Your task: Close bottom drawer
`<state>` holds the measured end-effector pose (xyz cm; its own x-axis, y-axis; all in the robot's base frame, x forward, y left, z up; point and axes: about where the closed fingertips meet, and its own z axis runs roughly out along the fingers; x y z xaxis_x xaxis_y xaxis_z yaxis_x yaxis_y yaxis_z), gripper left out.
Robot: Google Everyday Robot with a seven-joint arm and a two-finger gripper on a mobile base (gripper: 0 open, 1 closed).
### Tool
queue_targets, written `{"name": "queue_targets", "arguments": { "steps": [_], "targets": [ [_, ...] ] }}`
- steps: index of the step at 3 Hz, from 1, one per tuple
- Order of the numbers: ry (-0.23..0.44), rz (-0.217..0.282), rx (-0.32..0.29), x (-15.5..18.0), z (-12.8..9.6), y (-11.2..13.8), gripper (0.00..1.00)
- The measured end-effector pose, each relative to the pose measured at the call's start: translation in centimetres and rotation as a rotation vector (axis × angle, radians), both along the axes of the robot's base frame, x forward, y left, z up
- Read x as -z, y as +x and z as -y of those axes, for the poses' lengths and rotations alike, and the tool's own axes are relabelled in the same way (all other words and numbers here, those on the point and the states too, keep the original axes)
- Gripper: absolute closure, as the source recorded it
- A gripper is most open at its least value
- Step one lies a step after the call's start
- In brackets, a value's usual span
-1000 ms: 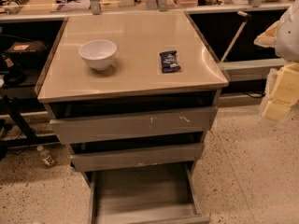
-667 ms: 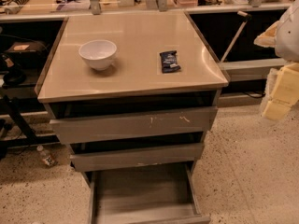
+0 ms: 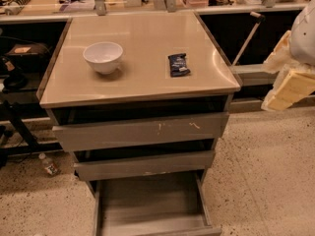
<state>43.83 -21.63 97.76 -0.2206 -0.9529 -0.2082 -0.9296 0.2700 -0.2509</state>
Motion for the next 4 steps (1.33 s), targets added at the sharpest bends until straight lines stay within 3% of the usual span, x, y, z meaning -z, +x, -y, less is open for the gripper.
{"name": "queue_targets", "arguments": {
  "steps": [1, 2, 4],
  "targets": [
    [0.000, 0.000, 0.000, 0.00, 0.00, 0.00, 0.65],
    [0.000, 0.000, 0.000, 0.00, 0.00, 0.00, 0.62],
    [0.000, 0.000, 0.000, 0.00, 0.00, 0.00, 0.16]
  ]
}}
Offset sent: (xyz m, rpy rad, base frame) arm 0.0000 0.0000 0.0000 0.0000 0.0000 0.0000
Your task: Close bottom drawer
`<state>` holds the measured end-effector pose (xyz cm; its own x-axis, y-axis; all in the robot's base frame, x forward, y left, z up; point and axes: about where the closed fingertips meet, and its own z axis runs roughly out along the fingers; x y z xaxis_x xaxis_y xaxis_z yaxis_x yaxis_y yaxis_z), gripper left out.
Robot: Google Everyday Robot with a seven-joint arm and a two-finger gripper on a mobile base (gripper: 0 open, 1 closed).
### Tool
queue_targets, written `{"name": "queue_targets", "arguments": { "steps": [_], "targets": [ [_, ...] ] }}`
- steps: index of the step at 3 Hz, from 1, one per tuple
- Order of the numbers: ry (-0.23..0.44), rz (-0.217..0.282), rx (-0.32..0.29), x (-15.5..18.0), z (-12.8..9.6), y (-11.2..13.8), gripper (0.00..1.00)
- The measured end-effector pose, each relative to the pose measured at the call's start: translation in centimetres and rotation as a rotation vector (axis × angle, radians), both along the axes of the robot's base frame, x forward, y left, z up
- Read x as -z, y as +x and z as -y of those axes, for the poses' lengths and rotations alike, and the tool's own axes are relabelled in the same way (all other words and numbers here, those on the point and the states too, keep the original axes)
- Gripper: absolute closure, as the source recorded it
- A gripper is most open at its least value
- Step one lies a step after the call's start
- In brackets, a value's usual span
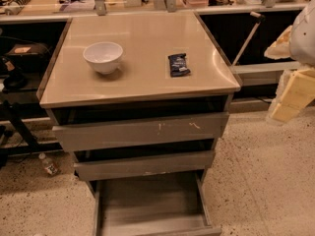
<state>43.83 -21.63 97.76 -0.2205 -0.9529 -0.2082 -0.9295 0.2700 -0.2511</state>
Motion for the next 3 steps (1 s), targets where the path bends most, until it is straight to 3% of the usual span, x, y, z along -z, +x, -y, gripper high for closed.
{"name": "queue_targets", "arguments": {
  "steps": [1, 3],
  "targets": [
    [0.000, 0.000, 0.000, 0.00, 0.00, 0.00, 0.00],
    [0.000, 0.000, 0.000, 0.00, 0.00, 0.00, 0.42]
  ]
}}
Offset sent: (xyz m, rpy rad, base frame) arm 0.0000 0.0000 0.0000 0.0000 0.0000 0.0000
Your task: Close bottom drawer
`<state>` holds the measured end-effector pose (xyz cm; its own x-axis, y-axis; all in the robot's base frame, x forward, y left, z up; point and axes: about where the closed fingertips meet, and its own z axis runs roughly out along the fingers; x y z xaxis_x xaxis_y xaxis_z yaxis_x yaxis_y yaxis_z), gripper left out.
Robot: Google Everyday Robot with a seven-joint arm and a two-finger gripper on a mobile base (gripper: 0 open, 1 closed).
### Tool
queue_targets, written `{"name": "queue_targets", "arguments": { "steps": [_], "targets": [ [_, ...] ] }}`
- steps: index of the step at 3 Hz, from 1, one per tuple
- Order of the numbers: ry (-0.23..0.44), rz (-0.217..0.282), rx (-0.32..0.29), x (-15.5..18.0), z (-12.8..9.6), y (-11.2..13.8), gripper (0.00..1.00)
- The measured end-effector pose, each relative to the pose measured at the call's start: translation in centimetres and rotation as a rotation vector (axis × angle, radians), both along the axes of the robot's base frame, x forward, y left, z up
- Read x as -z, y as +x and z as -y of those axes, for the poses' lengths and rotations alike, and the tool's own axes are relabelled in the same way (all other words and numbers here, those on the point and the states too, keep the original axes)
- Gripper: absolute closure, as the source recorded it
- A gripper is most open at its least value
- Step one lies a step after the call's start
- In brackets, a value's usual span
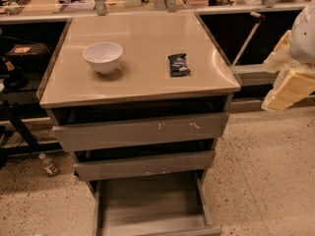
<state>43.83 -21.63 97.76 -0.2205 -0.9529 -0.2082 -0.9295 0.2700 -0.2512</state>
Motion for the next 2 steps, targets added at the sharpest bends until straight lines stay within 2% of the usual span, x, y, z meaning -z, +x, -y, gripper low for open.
{"name": "queue_targets", "arguments": {
  "steps": [2],
  "targets": [
    [0.000, 0.000, 0.000, 0.00, 0.00, 0.00, 0.89]
  ]
}}
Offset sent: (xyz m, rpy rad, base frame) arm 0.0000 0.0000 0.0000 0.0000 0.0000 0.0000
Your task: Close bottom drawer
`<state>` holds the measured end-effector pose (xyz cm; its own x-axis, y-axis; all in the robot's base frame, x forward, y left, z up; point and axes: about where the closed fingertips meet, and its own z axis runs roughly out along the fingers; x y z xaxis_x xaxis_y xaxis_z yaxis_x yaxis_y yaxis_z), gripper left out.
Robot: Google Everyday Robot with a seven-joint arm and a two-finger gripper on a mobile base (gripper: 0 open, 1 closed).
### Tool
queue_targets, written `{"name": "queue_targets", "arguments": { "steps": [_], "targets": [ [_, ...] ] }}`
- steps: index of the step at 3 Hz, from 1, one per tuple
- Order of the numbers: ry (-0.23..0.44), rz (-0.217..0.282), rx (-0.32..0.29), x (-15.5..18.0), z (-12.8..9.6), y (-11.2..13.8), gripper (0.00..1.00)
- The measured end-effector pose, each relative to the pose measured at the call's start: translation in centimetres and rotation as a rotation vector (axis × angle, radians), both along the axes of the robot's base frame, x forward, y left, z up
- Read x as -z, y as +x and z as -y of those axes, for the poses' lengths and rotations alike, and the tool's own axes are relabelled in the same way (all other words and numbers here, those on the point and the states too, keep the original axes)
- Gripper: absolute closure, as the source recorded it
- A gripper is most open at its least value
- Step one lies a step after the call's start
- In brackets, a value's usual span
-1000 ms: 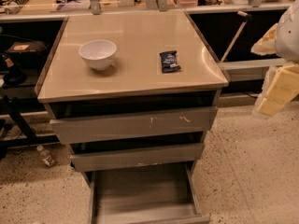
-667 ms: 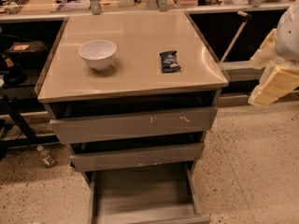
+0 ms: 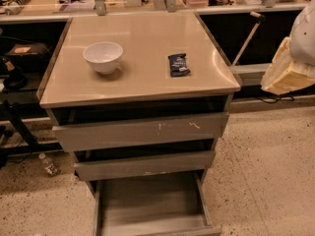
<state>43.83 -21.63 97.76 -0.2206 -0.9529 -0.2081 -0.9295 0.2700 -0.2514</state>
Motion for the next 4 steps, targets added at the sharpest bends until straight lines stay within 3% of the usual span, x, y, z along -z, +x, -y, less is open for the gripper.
{"name": "queue_targets", "arguments": {
  "steps": [1, 2, 3, 4],
  "targets": [
    [-0.021, 0.009, 0.013, 0.7, 0.7, -0.1, 1.00],
    [-0.038, -0.007, 0.044, 3.4, 1.6, -1.7, 1.00],
    [-0.044, -0.094, 0.076, 10.3, 2.9, -4.1, 1.00],
    [-0.057, -0.232, 0.083, 18.7, 3.8, -6.8, 1.00]
  ]
}}
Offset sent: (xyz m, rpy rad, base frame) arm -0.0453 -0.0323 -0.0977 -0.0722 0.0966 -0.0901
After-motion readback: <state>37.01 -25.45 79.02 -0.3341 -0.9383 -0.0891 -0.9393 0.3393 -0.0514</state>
